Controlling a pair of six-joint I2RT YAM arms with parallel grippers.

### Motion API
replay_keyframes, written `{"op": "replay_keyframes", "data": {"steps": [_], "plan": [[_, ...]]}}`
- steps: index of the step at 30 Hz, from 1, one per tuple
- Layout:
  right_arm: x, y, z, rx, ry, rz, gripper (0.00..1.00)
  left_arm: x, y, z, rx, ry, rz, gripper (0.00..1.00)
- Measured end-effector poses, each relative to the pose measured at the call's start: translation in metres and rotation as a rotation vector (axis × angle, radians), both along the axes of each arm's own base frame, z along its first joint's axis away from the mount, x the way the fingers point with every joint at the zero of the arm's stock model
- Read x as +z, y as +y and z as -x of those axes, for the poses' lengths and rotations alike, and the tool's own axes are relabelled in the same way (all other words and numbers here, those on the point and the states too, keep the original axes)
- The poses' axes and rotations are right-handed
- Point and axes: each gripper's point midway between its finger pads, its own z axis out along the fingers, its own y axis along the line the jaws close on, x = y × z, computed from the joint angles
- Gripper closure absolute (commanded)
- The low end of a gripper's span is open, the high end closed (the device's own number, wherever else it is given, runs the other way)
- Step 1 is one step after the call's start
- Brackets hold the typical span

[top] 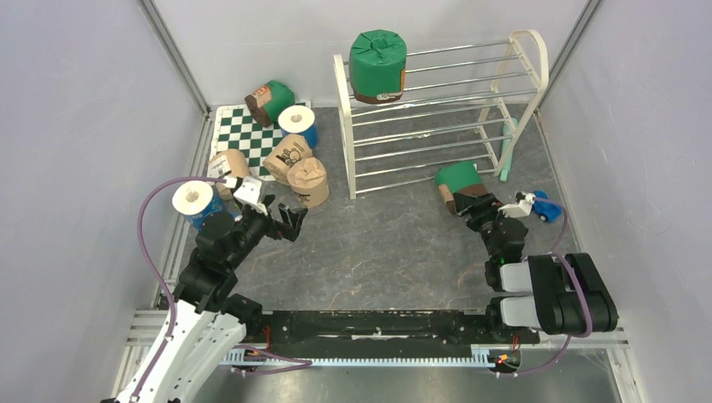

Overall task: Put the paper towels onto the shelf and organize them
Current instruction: Pick up the paper towel from the center of the board.

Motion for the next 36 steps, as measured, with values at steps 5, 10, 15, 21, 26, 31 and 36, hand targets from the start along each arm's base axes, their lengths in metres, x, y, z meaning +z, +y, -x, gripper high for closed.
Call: {"op": "replay_keyframes", "data": {"steps": [5,10,15,21,26,31,36], "plan": [[-0.008,-0.003,-0.001,-0.019,0.025,-0.009,0.19,0.000,0.000,0.000,0.000,0.000,0.000,0.00],[-0.014,-0.004,-0.003,-0.027,0.034,-0.011,0.23,0.000,0.000,0.000,0.000,0.001,0.000,0.00],[-0.015,-0.003,-0.007,-0.023,0.022,-0.016,0.36,0.000,0.000,0.000,0.000,0.001,-0.001,0.00],[-0.007,0.002,-0.011,0.005,-0.014,-0.029,0.60,-0.001,-0.001,0.000,-0.006,0.004,0.001,0.00],[0.002,0.012,-0.009,0.055,-0.050,-0.050,0.82,-0.001,-0.007,0.003,-0.030,0.025,0.035,0.00],[0.005,0.027,0.003,0.135,-0.052,-0.110,0.93,0.002,-0.017,0.007,-0.050,0.070,0.130,0.00],[0.004,0.045,0.019,0.226,-0.013,-0.204,0.94,0.009,-0.030,0.010,-0.073,0.111,0.276,0.00]]}}
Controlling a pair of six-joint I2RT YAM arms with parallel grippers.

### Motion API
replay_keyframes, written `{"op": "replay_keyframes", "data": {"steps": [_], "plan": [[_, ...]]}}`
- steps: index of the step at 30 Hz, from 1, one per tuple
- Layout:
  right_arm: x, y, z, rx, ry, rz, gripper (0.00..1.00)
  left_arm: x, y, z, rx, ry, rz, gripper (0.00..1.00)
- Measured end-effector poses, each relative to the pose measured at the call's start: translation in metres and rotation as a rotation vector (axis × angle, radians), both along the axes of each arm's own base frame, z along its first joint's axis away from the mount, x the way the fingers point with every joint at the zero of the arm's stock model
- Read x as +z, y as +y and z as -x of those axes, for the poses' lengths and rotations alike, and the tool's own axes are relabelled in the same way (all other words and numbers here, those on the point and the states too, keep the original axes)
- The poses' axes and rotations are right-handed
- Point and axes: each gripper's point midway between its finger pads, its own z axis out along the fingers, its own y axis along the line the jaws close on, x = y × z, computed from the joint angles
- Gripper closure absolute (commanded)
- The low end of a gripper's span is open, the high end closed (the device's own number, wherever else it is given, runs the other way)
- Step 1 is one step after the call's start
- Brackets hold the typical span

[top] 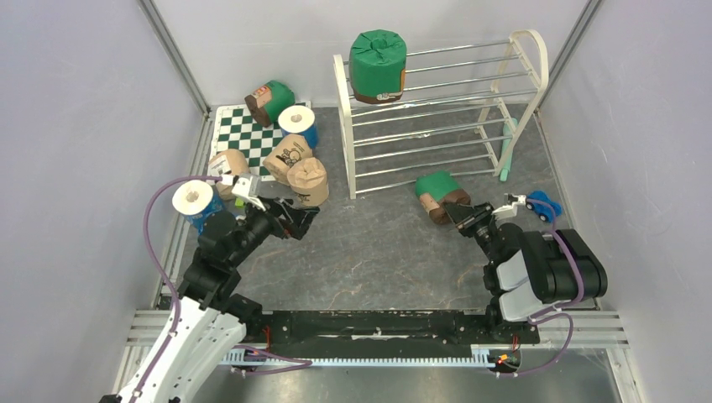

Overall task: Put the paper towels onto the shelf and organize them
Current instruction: Pick up the paper towel from the center of the board.

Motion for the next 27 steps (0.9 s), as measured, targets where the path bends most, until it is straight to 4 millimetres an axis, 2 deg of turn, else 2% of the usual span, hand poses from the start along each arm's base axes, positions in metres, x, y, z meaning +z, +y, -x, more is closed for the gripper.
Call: {"op": "replay_keyframes", "data": {"steps": [4,8,14,18,22,27], "plan": [[0.010,0.023,0.011,0.101,0.001,-0.067,0.94,-0.008,-0.015,-0.002,-0.032,0.083,0.120,0.00],[0.039,0.056,0.031,0.245,-0.074,-0.104,0.93,-0.018,-0.029,-0.007,-0.061,0.179,0.194,0.00],[0.082,0.098,0.069,0.436,-0.216,-0.140,0.93,-0.020,-0.048,-0.013,-0.104,0.264,0.339,0.00],[0.096,0.116,0.091,0.527,-0.272,-0.150,0.93,-0.023,-0.060,-0.016,-0.131,0.317,0.398,0.00],[0.102,0.134,0.109,0.614,-0.294,-0.155,0.92,-0.025,-0.075,-0.011,-0.181,0.341,0.403,0.00],[0.119,0.152,0.120,0.688,-0.342,-0.168,0.92,-0.012,-0.087,-0.004,-0.239,0.319,0.406,0.00]]}}
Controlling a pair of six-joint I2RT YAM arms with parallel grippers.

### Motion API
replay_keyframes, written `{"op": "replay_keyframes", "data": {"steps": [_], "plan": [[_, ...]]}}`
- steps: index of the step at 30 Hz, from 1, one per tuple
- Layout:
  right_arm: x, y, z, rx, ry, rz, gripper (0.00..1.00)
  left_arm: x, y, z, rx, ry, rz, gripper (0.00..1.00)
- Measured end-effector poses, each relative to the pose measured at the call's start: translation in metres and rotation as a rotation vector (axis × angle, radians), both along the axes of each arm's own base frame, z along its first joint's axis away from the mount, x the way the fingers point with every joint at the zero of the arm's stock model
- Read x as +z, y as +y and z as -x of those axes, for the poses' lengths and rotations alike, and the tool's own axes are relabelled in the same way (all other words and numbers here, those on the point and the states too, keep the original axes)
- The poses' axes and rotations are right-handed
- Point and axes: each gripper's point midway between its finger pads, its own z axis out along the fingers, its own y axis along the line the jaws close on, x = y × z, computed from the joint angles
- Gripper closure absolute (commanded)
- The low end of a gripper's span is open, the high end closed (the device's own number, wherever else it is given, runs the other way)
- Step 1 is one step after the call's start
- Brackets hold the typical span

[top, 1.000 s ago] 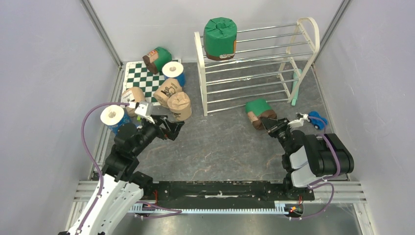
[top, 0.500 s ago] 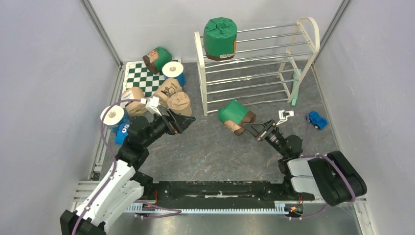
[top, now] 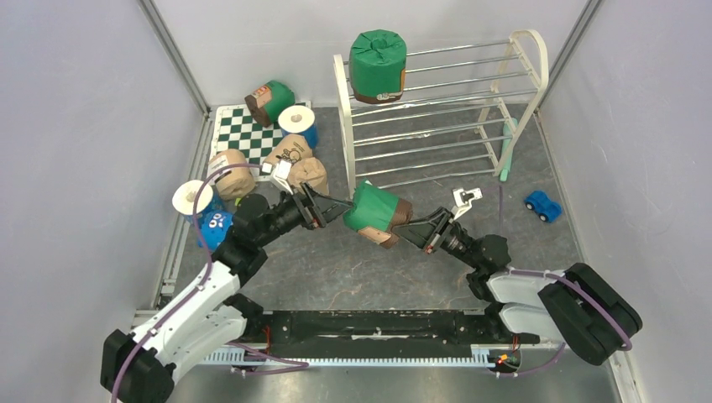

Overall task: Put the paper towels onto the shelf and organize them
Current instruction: Pick up the paper towel from the center of the board.

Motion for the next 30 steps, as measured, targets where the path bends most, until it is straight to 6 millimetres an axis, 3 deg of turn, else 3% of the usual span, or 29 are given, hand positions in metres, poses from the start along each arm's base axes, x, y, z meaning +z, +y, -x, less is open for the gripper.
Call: {"op": "replay_keyframes", "data": {"steps": [5,10,22,26,30], "plan": [[0.009,0.009,0.003,0.029,-0.026,-0.008,0.91,0.018,-0.016,0.009,-0.073,-0.035,0.022,0.01],[0.009,0.012,0.004,0.041,-0.031,-0.005,0.91,0.015,-0.030,0.018,-0.138,-0.022,0.017,0.06],[0.016,0.023,0.009,0.090,-0.051,-0.009,0.90,0.019,-0.034,0.018,-0.154,-0.070,0.013,0.24],[0.018,0.026,0.012,0.112,-0.060,-0.011,0.88,0.021,-0.036,0.020,-0.169,-0.081,0.019,0.42],[0.020,0.027,0.013,0.119,-0.070,-0.015,0.76,0.021,-0.035,0.018,-0.161,-0.091,0.012,0.71]]}}
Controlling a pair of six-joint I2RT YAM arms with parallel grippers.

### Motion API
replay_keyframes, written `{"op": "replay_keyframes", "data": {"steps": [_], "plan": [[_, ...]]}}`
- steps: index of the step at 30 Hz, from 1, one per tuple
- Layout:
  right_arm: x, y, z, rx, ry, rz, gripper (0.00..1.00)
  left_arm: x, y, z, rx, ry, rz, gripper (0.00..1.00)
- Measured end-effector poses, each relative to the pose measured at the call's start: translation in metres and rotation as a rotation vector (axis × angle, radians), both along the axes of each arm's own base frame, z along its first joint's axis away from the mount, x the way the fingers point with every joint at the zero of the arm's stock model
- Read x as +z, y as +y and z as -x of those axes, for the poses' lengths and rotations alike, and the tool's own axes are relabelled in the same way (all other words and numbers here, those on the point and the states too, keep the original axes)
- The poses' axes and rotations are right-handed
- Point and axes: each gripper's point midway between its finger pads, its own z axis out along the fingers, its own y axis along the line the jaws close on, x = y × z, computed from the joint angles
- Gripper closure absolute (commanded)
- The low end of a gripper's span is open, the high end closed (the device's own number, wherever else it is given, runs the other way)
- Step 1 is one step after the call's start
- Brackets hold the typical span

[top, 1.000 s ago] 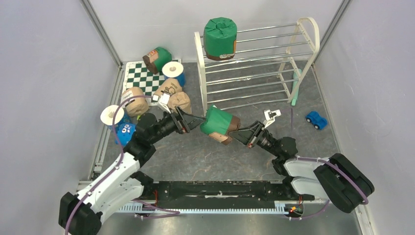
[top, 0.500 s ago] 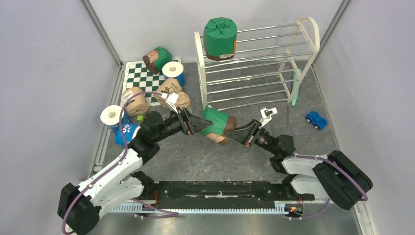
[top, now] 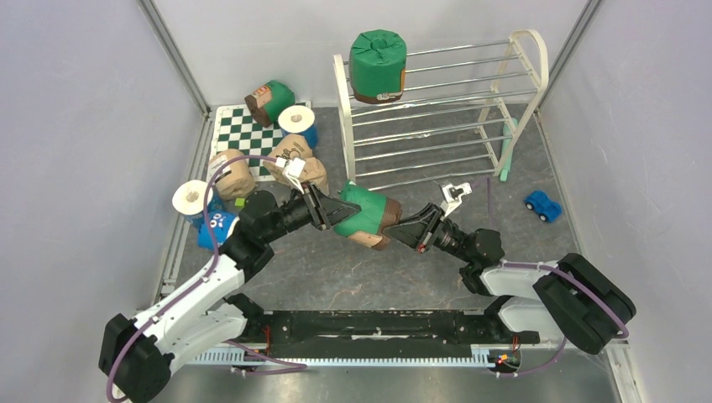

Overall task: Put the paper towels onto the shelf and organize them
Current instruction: Pick up the paper towel from the center of the board.

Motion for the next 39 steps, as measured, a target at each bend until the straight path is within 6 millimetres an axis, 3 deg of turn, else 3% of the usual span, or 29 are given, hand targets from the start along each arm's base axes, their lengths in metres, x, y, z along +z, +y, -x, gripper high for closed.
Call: {"op": "replay_keyframes", "data": {"steps": [5,9,14,20,23,27,35,39], "plan": [[0.000,0.001,-0.001,-0.011,-0.037,0.013,0.41,0.011,0.003,0.006,-0.006,-0.034,0.007,0.92],[0.015,-0.001,0.001,-0.044,-0.174,0.031,0.22,0.028,0.005,0.013,-0.009,-0.066,-0.012,0.98],[0.030,-0.008,-0.007,-0.154,-0.362,0.132,0.02,0.043,0.018,0.007,0.067,-0.087,-0.101,0.98],[0.023,-0.018,-0.037,-0.316,-0.509,0.394,0.02,0.036,0.033,0.001,0.139,-0.052,-0.223,0.98],[0.017,-0.020,-0.044,-0.359,-0.577,0.523,0.02,0.032,0.040,-0.004,0.178,-0.018,-0.278,0.98],[0.011,-0.010,-0.034,-0.367,-0.693,0.649,0.02,0.025,0.044,-0.010,0.215,0.020,-0.341,0.98],[-0.012,0.044,0.011,-0.323,-1.017,0.846,0.02,-0.005,0.044,-0.019,0.300,0.108,-0.470,0.98],[-0.013,0.057,0.009,-0.395,-1.101,0.884,0.02,-0.016,0.037,-0.020,0.319,0.130,-0.511,0.98]]}}
